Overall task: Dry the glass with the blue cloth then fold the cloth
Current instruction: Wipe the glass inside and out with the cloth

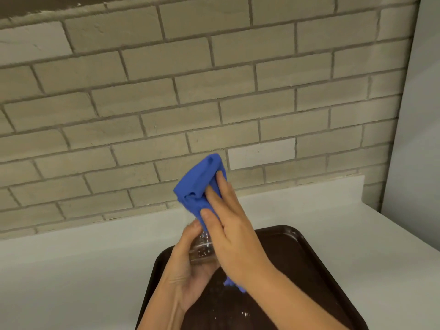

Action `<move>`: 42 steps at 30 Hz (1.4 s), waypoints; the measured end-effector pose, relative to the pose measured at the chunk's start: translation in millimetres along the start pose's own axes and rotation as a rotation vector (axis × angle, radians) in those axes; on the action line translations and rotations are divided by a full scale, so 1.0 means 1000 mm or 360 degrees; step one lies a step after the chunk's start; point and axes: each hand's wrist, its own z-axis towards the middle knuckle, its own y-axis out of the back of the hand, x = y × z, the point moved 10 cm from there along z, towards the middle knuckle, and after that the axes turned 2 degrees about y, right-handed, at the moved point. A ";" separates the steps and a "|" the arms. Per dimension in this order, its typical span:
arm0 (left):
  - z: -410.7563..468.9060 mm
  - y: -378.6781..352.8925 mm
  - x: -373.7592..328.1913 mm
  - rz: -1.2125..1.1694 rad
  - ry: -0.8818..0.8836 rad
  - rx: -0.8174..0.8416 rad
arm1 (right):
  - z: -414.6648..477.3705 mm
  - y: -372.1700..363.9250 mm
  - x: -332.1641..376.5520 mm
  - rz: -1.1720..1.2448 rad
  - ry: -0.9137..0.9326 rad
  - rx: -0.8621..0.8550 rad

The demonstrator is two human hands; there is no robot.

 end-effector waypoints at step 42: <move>-0.011 0.046 -0.033 -0.0076 -0.0327 -0.0219 | 0.025 -0.039 0.010 0.0127 -0.0011 0.0211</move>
